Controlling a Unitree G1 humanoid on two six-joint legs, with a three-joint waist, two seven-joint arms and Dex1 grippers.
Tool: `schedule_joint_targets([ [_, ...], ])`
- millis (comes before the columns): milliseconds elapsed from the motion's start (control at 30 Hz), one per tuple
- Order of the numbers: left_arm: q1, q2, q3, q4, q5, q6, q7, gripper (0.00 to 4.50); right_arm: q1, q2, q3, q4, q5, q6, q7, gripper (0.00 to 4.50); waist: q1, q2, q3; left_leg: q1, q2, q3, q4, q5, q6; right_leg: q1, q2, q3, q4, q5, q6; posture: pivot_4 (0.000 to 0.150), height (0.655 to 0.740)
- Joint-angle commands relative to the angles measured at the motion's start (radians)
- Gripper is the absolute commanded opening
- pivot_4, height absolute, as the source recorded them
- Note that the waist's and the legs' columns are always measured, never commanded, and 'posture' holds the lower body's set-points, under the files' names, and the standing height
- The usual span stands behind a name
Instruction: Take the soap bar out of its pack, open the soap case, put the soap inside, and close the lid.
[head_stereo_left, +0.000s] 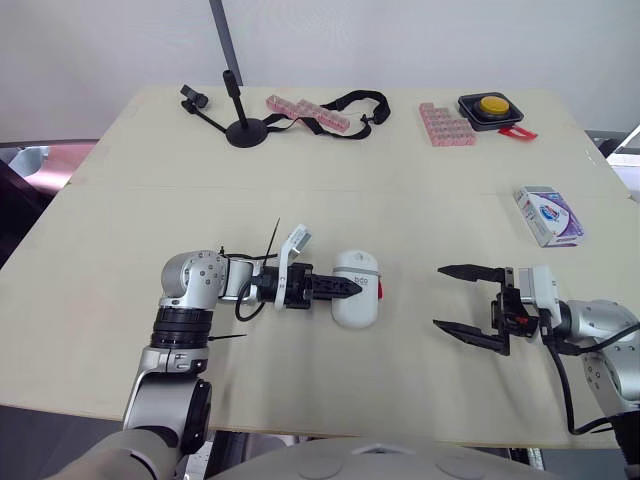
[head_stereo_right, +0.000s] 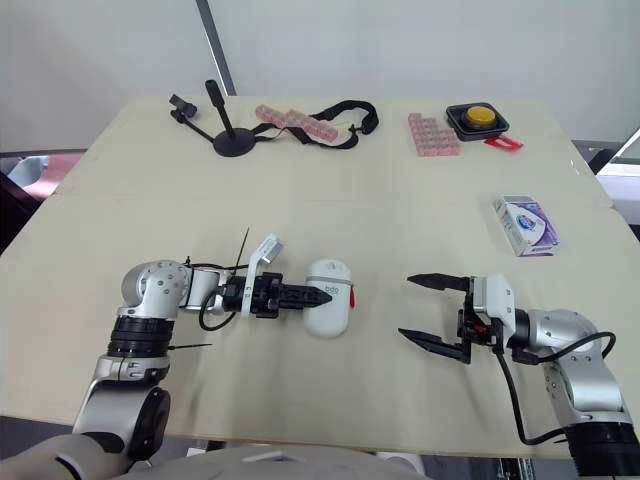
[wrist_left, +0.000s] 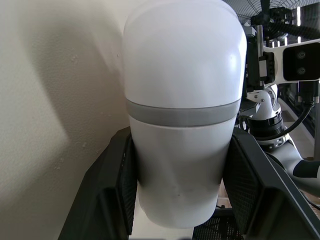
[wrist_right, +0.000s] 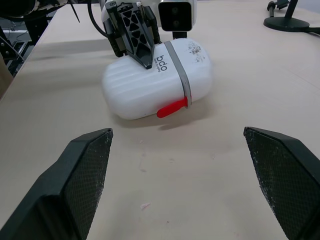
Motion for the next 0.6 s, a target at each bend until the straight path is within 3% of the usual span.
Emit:
schedule_joint_targets([
  [33, 0.007, 0.015, -0.012, -0.003, -0.003, 0.031, 0.017, 1.86, 0.004, -0.001, -0.011, -0.003, 0.006, -0.018, 0.003, 4.47, 0.0, 0.0, 0.0, 0.0, 0.0, 0.0, 0.0, 0.0, 0.0, 0.0, 0.0, 0.0, 0.0, 0.0, 0.0, 0.15, 0.716],
  [200, 0.008, 0.039, -0.05, 0.005, 0.012, 0.002, -0.001, 1.86, 0.0, -0.005, -0.011, 0.015, -0.001, -0.025, 0.006, 4.47, 0.0, 0.0, 0.0, 0.001, -0.001, -0.001, -0.002, 0.0, -0.001, 0.003, 0.0, -0.001, -0.005, 0.0, 0.0, 0.15, 0.716],
  [267, 0.002, 0.046, -0.059, 0.01, 0.018, -0.021, -0.008, 2.87, -0.002, -0.005, -0.01, 0.02, -0.001, -0.028, 0.008, 4.5, 0.0, 0.0, 0.0, 0.002, -0.001, -0.001, -0.004, 0.001, -0.002, 0.004, 0.0, -0.002, -0.006, 0.0, 0.0, 0.15, 0.716],
  [433, -0.008, 0.073, -0.085, 0.015, 0.024, -0.05, -0.028, 4.45, -0.014, -0.001, -0.007, 0.038, -0.002, -0.033, 0.01, 4.5, 0.002, 0.0, 0.0, 0.004, -0.004, -0.002, -0.006, 0.002, -0.004, 0.007, -0.001, -0.002, -0.009, 0.0, 0.001, 0.15, 0.716],
  [600, -0.008, 0.134, -0.137, -0.011, 0.026, -0.112, -0.072, 4.48, -0.026, 0.003, -0.004, 0.051, -0.003, -0.036, 0.01, 4.5, -0.005, 0.0, 0.0, 0.008, -0.003, -0.002, -0.007, 0.001, -0.001, 0.011, -0.002, -0.002, -0.01, 0.0, 0.001, 0.15, 0.716],
])
